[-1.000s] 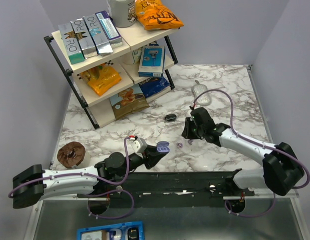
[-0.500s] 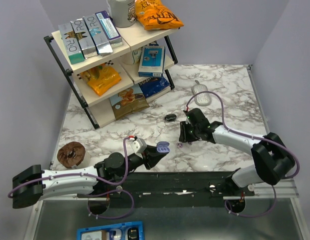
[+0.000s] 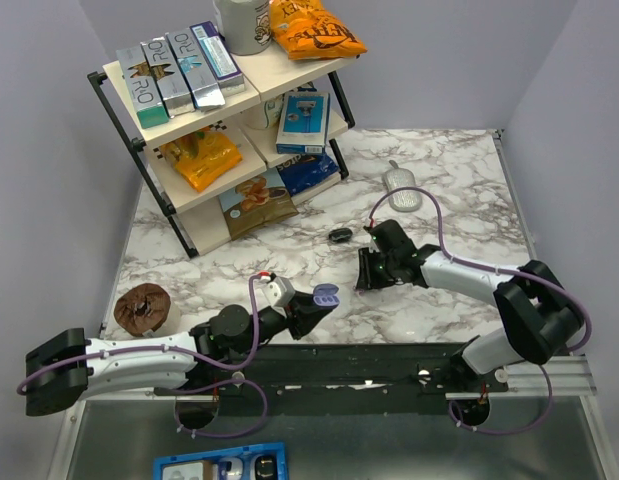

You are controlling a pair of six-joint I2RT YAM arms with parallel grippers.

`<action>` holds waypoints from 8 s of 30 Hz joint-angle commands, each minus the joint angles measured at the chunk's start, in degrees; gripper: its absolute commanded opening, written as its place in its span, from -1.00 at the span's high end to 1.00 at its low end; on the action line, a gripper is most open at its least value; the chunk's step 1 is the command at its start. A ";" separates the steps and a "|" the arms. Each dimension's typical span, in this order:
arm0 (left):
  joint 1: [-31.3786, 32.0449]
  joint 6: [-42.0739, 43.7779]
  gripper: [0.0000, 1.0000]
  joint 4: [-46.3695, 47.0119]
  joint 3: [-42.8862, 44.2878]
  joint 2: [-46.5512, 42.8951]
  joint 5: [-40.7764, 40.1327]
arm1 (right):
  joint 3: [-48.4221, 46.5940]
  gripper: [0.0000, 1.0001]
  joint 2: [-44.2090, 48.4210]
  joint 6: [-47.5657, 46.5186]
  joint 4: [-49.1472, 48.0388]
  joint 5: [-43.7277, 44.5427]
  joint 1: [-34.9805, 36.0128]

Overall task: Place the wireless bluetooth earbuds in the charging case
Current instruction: Pick up the earbud from the center of the board, then place the earbud in the charging case.

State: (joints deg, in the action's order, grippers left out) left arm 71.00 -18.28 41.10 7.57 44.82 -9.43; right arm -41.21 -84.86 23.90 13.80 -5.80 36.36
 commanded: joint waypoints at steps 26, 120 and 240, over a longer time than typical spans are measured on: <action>0.54 -1.49 1.00 2.40 -1.51 -0.35 -1.03 | 3.15 0.68 1.10 6.77 -2.46 -3.25 0.38; 1.77 -1.32 1.00 0.12 -1.42 -1.22 -3.05 | -1.59 0.99 11.37 -1.65 11.33 5.62 2.31; -26.71 -4.74 1.00 -9.81 27.50 21.28 63.92 | -13.19 0.99 27.29 -34.10 21.88 51.59 59.00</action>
State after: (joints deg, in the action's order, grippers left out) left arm 44.95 -23.27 27.35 34.76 66.72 54.74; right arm -54.94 -56.73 -10.96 36.45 47.72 94.24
